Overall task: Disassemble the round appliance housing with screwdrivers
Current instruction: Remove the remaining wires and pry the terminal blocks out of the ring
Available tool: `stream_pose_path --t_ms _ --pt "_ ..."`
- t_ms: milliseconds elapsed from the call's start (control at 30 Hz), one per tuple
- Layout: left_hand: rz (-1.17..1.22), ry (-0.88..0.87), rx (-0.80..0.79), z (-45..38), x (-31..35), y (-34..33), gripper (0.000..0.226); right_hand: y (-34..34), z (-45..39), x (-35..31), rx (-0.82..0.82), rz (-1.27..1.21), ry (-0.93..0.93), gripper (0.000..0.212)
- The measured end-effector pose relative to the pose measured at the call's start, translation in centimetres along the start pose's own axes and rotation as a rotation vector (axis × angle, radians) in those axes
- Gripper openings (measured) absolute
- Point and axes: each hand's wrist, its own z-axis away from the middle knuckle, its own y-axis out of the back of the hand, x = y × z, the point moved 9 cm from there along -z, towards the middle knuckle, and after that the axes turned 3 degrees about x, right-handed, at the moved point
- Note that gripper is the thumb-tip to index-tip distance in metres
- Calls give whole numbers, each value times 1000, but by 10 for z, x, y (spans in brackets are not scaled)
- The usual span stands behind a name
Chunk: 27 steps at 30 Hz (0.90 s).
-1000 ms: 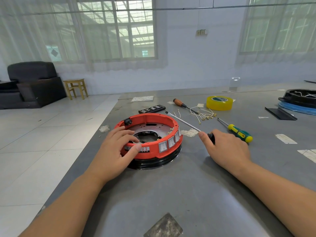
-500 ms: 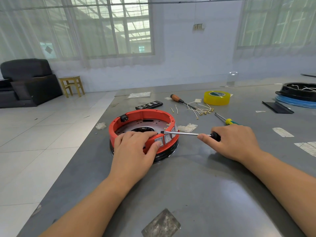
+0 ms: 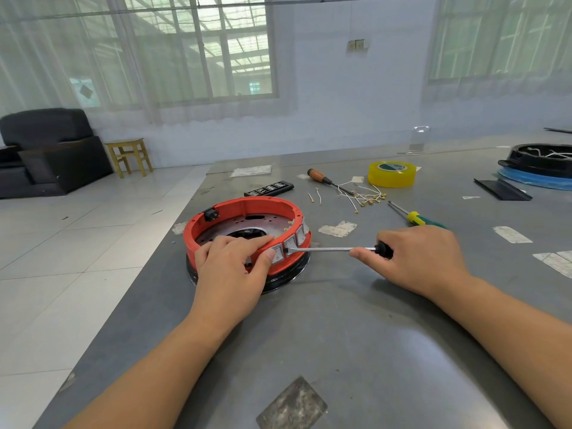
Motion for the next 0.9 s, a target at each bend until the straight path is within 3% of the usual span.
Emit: stream_pose_path --t_ms 133,267,533,700,900 --pt "30 7 -4 -1 0 0 44 1 0 -4 2 -13 10 85" --pt "32 -13 -12 -1 -2 2 25 1 1 -9 13 -20 36 84" --pt "45 -33 -73 -3 -1 3 27 5 -1 -20 81 -23 63 79" --pt "44 -45 -96 -3 -3 0 26 -1 -9 -20 55 -54 71 90" --pt "116 -7 -97 -2 -6 -3 23 -21 -23 -21 -17 -114 75 84"
